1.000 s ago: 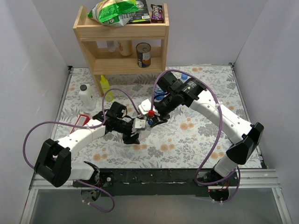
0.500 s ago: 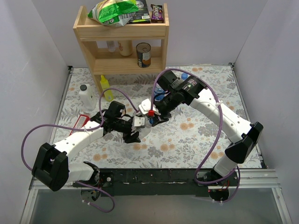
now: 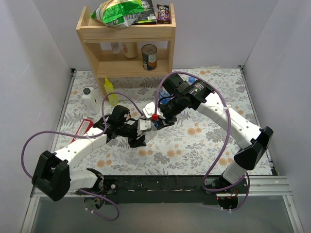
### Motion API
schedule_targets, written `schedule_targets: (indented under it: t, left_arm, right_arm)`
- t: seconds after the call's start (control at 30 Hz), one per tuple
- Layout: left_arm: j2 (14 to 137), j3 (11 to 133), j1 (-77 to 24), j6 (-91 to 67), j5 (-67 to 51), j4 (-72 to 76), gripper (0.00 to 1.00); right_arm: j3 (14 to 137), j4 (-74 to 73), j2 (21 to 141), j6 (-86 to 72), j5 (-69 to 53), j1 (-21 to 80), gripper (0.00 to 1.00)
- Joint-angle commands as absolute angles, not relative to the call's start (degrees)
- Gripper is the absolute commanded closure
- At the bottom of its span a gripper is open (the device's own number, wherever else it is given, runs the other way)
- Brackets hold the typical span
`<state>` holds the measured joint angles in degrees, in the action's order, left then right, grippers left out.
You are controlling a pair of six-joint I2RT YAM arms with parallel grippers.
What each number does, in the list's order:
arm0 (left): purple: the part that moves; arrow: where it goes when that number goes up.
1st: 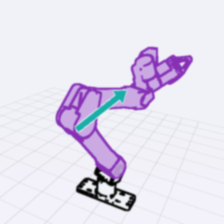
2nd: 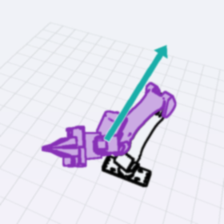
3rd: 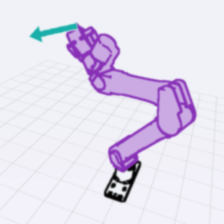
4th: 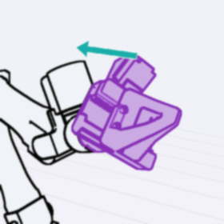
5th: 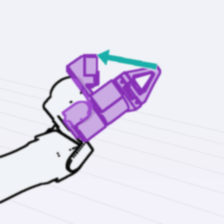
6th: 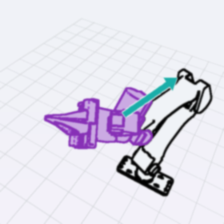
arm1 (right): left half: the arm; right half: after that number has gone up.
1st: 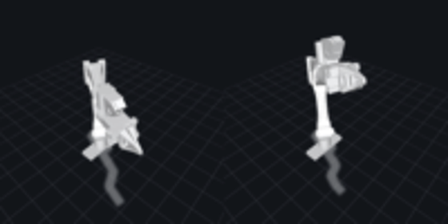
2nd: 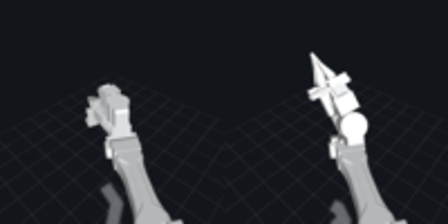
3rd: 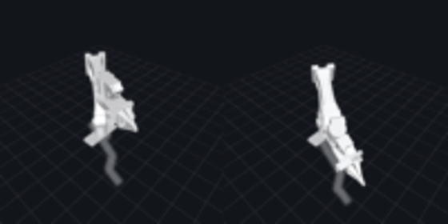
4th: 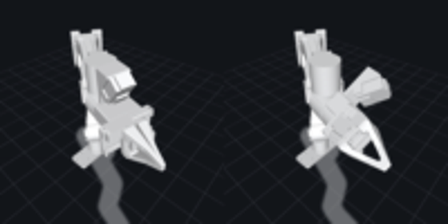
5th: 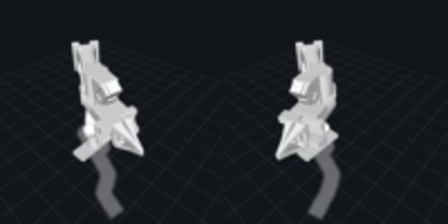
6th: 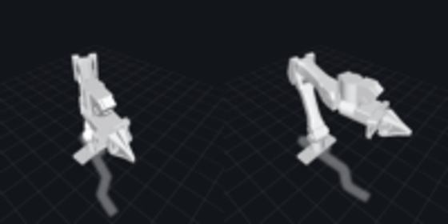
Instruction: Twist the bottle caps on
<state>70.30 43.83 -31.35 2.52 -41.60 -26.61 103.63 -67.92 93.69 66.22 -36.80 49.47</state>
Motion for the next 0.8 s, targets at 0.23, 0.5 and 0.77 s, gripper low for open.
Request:
schedule_targets:
  t: [0.23, 0.5, 0.77]
  left_arm:
    - [59.4, 36.9, -31.5, -10.6, -34.9, -3.1, 1.0]
    - [58.4, 36.3, -31.6, -20.2, -27.5, 1.8, 1.0]
    - [60.6, 39.2, -31.5, -22.9, -25.0, 0.4, 1.0]
  right_arm:
    - [104.4, -59.6, 98.8, 34.9, -41.0, 44.2, 0.76]
    - [103.5, -53.4, 100.4, 17.2, -41.2, 44.1, 0.77]
    - [103.7, -53.0, 100.8, 10.6, -35.1, 44.6, 0.77]
